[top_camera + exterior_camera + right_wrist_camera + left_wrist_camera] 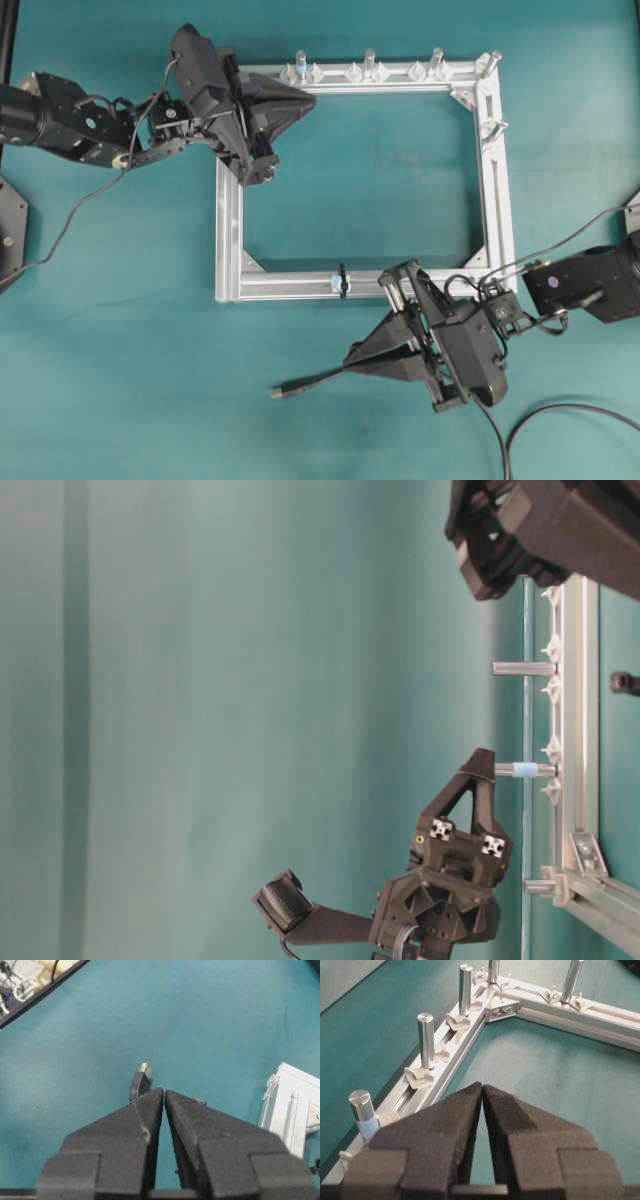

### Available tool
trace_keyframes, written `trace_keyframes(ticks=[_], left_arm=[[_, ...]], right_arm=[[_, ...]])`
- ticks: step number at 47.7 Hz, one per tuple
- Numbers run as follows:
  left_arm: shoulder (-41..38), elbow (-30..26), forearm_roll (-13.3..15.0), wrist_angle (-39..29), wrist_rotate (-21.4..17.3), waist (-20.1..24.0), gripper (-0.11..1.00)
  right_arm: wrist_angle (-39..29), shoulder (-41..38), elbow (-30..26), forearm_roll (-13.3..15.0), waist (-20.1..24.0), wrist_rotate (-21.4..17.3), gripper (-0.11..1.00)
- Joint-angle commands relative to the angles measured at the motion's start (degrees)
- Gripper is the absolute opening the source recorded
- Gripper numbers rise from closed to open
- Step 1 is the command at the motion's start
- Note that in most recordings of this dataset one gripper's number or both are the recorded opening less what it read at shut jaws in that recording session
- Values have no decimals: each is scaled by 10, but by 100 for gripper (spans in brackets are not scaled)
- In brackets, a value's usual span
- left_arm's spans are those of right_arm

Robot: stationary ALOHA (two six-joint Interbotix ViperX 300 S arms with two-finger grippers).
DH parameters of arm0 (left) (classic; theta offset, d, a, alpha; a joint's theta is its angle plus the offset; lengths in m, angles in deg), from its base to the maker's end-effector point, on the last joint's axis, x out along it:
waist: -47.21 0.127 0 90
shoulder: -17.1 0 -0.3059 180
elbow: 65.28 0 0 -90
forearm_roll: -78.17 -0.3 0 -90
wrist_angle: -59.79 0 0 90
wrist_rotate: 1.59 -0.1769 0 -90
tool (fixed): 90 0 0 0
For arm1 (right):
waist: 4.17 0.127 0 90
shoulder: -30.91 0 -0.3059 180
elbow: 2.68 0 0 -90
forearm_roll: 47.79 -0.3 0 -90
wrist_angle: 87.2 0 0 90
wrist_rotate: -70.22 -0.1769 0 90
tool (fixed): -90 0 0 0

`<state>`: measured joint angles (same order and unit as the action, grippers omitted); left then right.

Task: Insert the wire through the string loop located in the center.
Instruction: 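Move the right gripper down toward the black USB cable end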

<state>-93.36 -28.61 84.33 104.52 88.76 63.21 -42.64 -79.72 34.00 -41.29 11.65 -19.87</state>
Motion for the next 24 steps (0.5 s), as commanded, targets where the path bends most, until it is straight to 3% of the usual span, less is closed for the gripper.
trace_keyframes(ticks=[1,3,6,8,13,24], left_arm=[[27,-17,-24,-33,-9,-1,15],[33,-20,-24,-61,-10,-1,13],[44,-26,-24,-107,-10,-1,1],[51,-29,-25,-136,-9,-1,0],[67,-33,-24,-175,-6,-1,0],[94,-32,-24,-179,-4,-2,0]], right_arm=[[5,11,-12,-1,4,-5,19],[6,11,-13,-1,4,-6,17],[5,11,-16,-1,4,-6,5],[6,11,-16,-1,4,-6,0],[5,16,-17,-1,4,-6,0],[-9,19,-20,-1,5,-8,0]])
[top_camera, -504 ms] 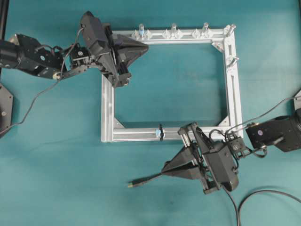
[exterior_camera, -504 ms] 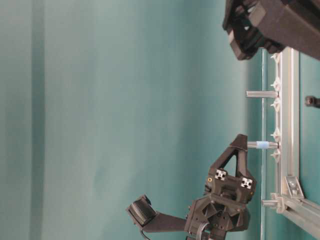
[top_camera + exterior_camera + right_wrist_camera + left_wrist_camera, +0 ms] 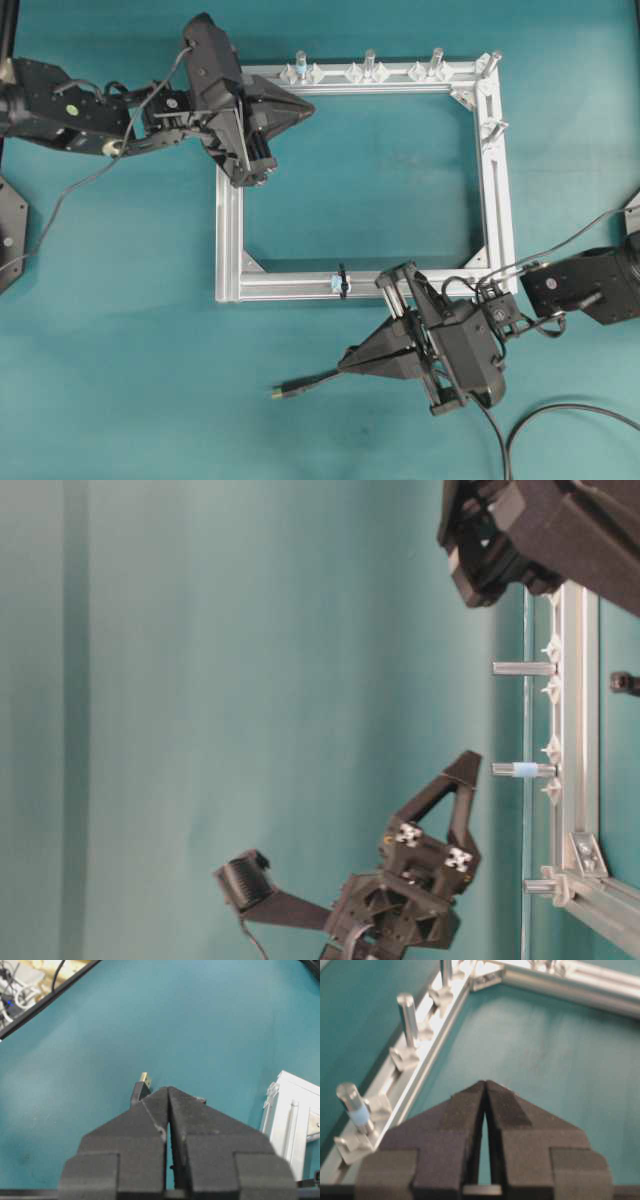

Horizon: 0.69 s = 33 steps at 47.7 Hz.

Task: Insert the wire through the string loop located in the center.
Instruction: 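Move the right gripper down toward the black USB cable end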

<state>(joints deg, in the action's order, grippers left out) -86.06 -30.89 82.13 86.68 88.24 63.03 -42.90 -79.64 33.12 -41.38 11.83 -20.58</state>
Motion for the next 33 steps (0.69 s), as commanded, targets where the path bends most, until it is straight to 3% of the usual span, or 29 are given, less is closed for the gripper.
trace_keyframes(ticks=[1,12,30,33], left_arm=[[22,-9,-2,-1,1,0,0],[25,-2,-2,-16,3,-8,0],[27,-1,-2,-26,3,-12,0],[27,-1,-2,-26,3,-13,0]], right_arm=[[-11,18,-13,0,3,-1,0],[-64,18,-25,1,5,0,0],[-70,18,-32,1,12,-1,0],[-71,18,-33,-1,12,-2,6]])
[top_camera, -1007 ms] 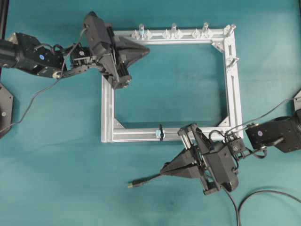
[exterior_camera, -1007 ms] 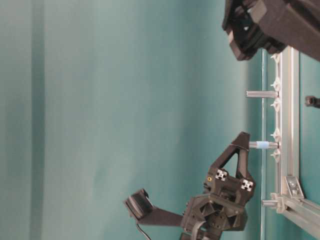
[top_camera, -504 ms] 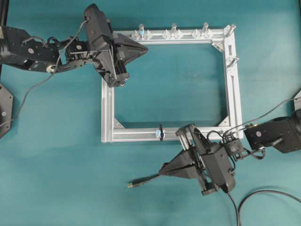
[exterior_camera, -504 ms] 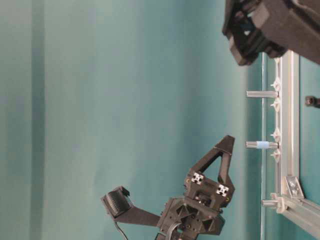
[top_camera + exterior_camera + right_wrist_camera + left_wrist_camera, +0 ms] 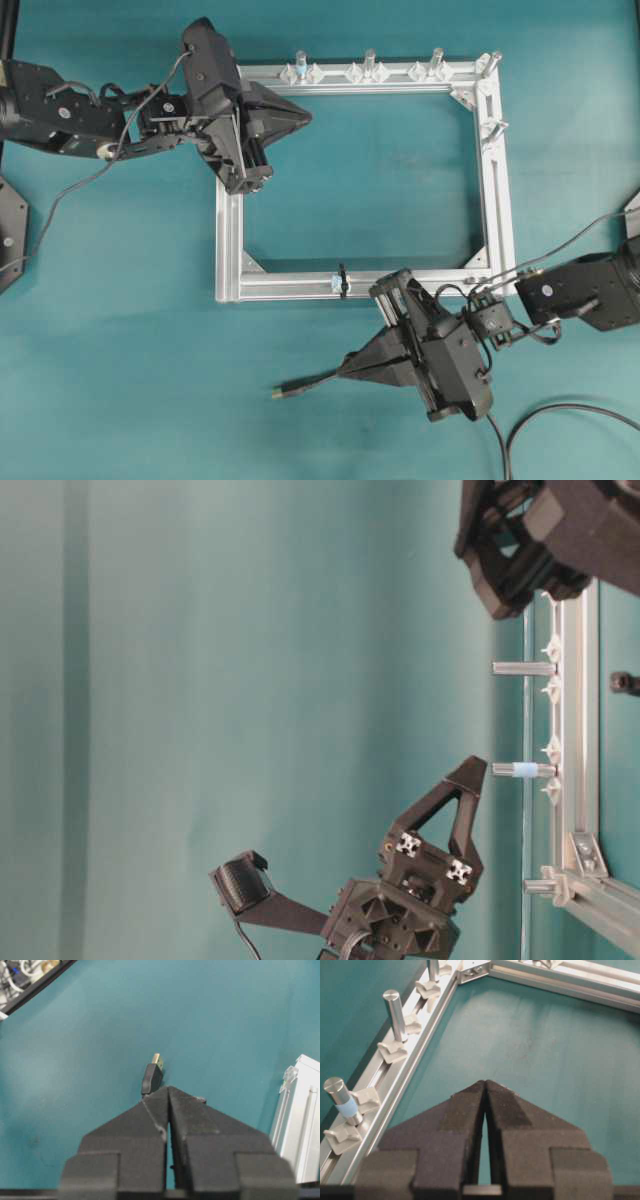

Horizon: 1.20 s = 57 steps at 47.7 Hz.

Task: Insert the wire through the string loop located in the center.
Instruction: 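Move the right gripper down toward the black USB cable end, then close the right gripper on the USB cable behind the plug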

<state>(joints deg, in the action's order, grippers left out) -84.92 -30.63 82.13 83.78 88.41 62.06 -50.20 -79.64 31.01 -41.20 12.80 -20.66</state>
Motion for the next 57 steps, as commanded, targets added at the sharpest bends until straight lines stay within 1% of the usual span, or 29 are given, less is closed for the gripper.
trace_keyframes(ticks=[1,4,7,9,14,29,37,47,57], left_arm=[[16,-4,-2,3,1,-3,0],[16,-4,-2,3,1,-3,0],[17,-4,-2,3,1,-3,0],[17,-4,-2,3,1,-3,0],[18,-4,-2,3,1,-3,0],[22,-4,-2,3,1,-3,0],[22,-4,-2,3,2,-3,0],[22,-4,-2,3,3,-3,0],[22,-3,-2,3,2,-3,0]], right_arm=[[0,18,-12,-3,3,-1,11],[-5,19,-14,-5,3,-6,27],[-11,18,-16,-5,3,-12,44],[-13,18,-16,-5,3,-17,49],[-15,18,-13,-4,3,-23,48],[-15,10,-18,-4,3,-25,48],[-14,-11,-24,-4,3,-25,48],[-11,-35,-39,-1,7,-40,48],[-14,-63,-54,-1,10,-43,48]])
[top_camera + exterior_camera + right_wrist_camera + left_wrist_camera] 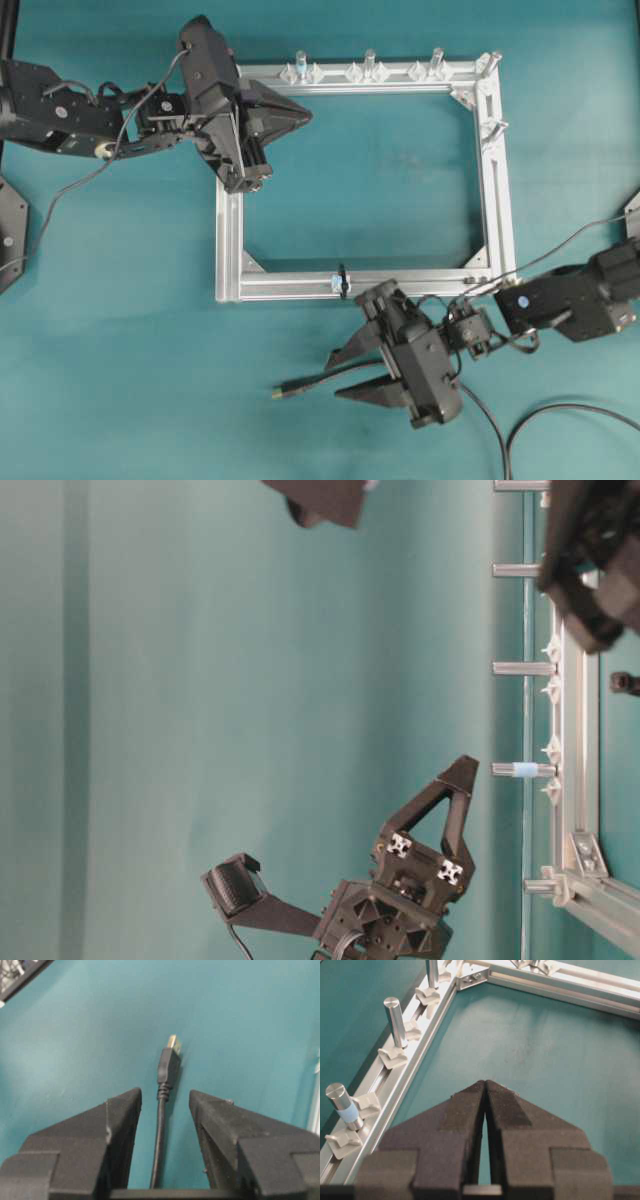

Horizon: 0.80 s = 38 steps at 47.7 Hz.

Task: Insert the wire through the string loop located in the center.
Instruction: 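Close the right gripper on the USB cable behind the plug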

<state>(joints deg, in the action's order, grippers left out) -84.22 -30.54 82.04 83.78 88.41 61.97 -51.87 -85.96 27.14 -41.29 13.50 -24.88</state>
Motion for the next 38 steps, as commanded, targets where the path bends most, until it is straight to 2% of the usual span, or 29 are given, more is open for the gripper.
trace_keyframes(ticks=[1,20,38], left_arm=[[15,-4,-1,3,2,-3,0],[15,-2,-1,3,3,-7,0],[15,-2,-1,3,3,-12,0]], right_arm=[[3,-3,-16,0,3,-1,48],[-1,-52,-35,0,3,-2,48],[-23,-62,-38,0,-4,-1,47]])
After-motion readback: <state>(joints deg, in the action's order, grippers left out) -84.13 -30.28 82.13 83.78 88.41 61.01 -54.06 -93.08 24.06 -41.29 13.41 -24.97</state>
